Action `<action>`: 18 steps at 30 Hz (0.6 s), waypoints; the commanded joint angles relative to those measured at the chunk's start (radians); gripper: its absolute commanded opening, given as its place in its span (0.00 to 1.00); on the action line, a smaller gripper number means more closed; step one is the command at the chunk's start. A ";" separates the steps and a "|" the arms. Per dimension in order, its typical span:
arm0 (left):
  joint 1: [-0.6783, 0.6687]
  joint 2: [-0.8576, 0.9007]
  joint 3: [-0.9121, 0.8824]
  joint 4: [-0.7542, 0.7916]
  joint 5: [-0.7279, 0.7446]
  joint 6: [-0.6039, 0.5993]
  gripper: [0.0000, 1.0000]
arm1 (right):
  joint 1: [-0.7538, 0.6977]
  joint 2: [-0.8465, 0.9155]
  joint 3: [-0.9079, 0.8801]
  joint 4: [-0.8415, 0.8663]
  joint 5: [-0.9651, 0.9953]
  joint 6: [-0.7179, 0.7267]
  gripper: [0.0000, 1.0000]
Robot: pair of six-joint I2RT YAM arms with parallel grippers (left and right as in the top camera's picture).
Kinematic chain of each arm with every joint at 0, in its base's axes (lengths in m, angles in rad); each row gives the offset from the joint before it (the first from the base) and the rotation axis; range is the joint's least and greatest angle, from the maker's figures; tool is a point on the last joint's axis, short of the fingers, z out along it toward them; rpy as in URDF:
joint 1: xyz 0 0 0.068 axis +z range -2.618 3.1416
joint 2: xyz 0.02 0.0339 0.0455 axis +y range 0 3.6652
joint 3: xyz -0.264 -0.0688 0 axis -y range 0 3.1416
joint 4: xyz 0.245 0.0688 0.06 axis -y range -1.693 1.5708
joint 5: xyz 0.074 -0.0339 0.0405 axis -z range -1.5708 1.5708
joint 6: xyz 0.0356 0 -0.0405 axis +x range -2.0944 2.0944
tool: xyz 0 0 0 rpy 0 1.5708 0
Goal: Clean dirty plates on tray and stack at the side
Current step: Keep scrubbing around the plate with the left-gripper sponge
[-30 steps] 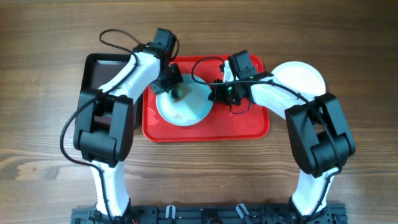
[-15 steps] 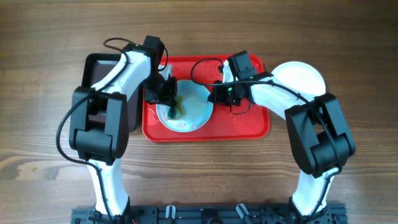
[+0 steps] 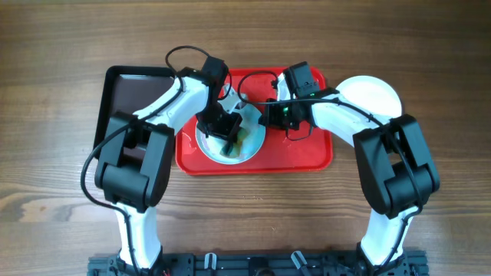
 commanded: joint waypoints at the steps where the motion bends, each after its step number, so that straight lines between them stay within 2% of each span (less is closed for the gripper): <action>1: -0.022 0.071 -0.061 0.026 -0.249 -0.123 0.04 | -0.002 0.043 -0.012 -0.003 0.039 0.042 0.04; 2: -0.018 0.071 -0.061 0.026 -0.305 -0.170 0.04 | -0.001 0.043 -0.012 -0.003 0.039 0.042 0.04; 4: -0.007 0.071 -0.061 0.019 -0.493 -0.366 0.04 | -0.002 0.043 -0.012 -0.002 0.039 0.042 0.04; 6: 0.002 0.070 -0.061 0.010 -0.615 -0.540 0.04 | -0.002 0.043 -0.012 -0.002 0.039 0.042 0.04; 9: 0.009 0.070 -0.061 0.019 -0.698 -0.722 0.04 | -0.002 0.043 -0.012 -0.002 0.040 0.043 0.04; 11: 0.008 0.070 -0.061 0.059 -0.710 -0.766 0.04 | -0.002 0.043 -0.012 -0.003 0.053 0.071 0.04; 15: 0.006 0.068 -0.057 0.179 -0.709 -0.767 0.04 | -0.011 0.043 -0.012 -0.010 0.136 0.175 0.04; 18: 0.004 0.055 -0.014 0.148 -0.706 -0.783 0.04 | -0.016 0.043 -0.012 -0.013 0.153 0.192 0.04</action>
